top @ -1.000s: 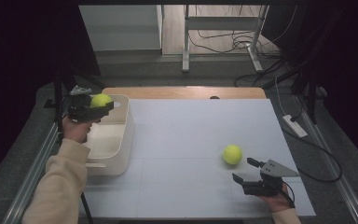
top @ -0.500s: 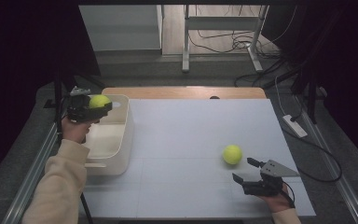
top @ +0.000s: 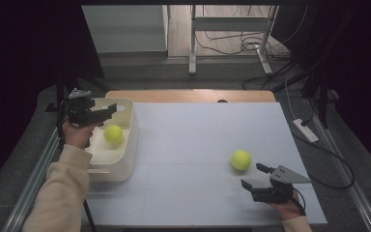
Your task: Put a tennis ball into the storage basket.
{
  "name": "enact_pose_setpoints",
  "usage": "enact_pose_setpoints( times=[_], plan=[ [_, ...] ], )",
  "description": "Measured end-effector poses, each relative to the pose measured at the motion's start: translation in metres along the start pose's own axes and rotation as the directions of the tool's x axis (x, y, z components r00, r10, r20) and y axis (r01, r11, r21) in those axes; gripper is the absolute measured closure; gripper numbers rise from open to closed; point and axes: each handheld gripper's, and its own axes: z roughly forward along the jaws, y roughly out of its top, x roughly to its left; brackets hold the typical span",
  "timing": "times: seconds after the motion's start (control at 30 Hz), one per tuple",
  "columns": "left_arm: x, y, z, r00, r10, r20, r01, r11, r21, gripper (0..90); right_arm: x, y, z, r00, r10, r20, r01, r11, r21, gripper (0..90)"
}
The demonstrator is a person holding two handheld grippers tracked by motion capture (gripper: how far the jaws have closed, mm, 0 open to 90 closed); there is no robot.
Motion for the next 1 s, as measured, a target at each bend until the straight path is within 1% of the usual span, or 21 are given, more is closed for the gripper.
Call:
enact_pose_setpoints(
  times=[0.13, 0.17, 0.2, 0.23, 0.27, 0.43, 0.67, 0.87, 1.0],
  plan=[
    [-0.003, 0.0, -0.003, 0.9992, 0.002, 0.039, -0.001, 0.9999, -0.01, 10.0, 0.0, 0.0, 0.0, 1.0, 0.0, -0.002, 0.0, 1.0, -0.003, 14.1],
    [-0.004, 0.0, -0.004, 0.9981, -0.006, 0.061, 0.007, 0.9999, -0.013, 9.6, 0.0, 0.0, 0.0, 1.0, -0.001, 0.0, 0.001, 1.0, -0.001, 14.1],
    [-0.004, 0.0, -0.004, 0.9981, -0.006, 0.061, 0.007, 0.9999, -0.013, 9.1, 0.0, 0.0, 0.0, 1.0, -0.001, 0.0, 0.001, 1.0, -0.001, 14.1],
    [-0.005, 0.0, -0.005, 0.997, -0.012, 0.077, 0.013, 0.9997, -0.018, 9.1, 0.0, 0.0, 0.0, 1.0, -0.001, 0.0, 0.001, 1.0, -0.001, 14.1],
    [-0.006, 0.001, -0.007, 0.9964, -0.012, 0.084, 0.014, 0.9995, -0.028, 9.1, 0.0, 0.0, 0.0, 1.0, -0.001, 0.0, 0.001, 1.0, -0.001, 14.1],
    [-0.016, 0.002, -0.013, 0.9933, 0.009, 0.115, -0.003, 0.9985, -0.055, 9.2, -0.001, 0.0, 0.0, 1.0, 0.005, 0.003, -0.005, 1.0, -0.003, 14.1],
    [-0.026, 0.002, -0.02, 0.9857, 0.032, 0.165, -0.019, 0.9967, -0.079, 9.5, -0.002, 0.0, 0.0, 0.9999, 0.016, 0.004, -0.016, 1.0, -0.01, 14.0],
    [-0.037, 0.002, -0.026, 0.9775, 0.054, 0.204, -0.034, 0.9941, -0.104, 9.6, -0.004, 0.0, 0.001, 0.9998, 0.022, 0.005, -0.022, 1.0, -0.011, 14.0],
    [-0.044, 0.0, -0.029, 0.9708, 0.072, 0.229, -0.048, 0.9929, -0.109, 9.7, -0.004, 0.0, 0.0, 0.9998, 0.021, 0.008, -0.02, 1.0, -0.016, 14.0]
  ],
)
